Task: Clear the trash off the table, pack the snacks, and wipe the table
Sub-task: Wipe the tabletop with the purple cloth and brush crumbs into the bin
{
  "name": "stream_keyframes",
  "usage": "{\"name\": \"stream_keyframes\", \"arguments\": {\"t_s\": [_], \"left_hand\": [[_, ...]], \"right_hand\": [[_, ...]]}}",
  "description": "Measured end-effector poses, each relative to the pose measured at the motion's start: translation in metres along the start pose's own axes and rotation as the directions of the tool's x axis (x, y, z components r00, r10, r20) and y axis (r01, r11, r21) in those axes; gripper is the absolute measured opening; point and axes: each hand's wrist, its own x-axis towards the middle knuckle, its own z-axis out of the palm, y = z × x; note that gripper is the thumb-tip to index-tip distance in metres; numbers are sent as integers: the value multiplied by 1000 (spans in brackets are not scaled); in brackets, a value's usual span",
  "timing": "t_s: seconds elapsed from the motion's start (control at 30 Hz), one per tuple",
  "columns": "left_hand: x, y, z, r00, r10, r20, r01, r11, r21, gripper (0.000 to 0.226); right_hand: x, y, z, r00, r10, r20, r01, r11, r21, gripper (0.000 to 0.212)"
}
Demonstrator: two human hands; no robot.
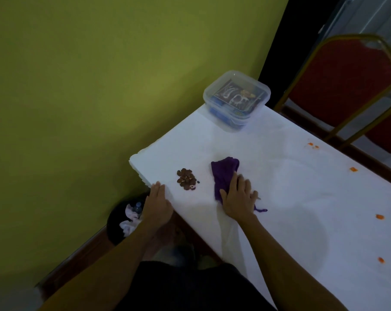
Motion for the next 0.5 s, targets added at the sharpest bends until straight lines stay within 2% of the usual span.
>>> {"name": "stream_keyframes", "arguments": {"t_s": [0.1, 0.17, 0.27, 0.5], "left_hand": [[-10, -5, 2, 998, -70, -12, 69, 997, -31, 58], [-17, -4, 1, 995, -96, -40, 93, 994, -63, 59], [-22, -8, -3, 992, -96, -77, 88, 991, -98, 54], [-29, -30, -24, 977, -157, -145, 120, 964, -235, 44]], "right_hand": [[0, 0, -15, 998, 48, 31, -49, 998, 38, 75], [-6, -5, -23, 998, 49, -37, -45, 993, 105, 69], [-18, -23, -30, 989, -22, -144, 47, 984, 169, 57], [-40, -81, -40, 944, -250, -215, 311, 893, 326, 46]]}}
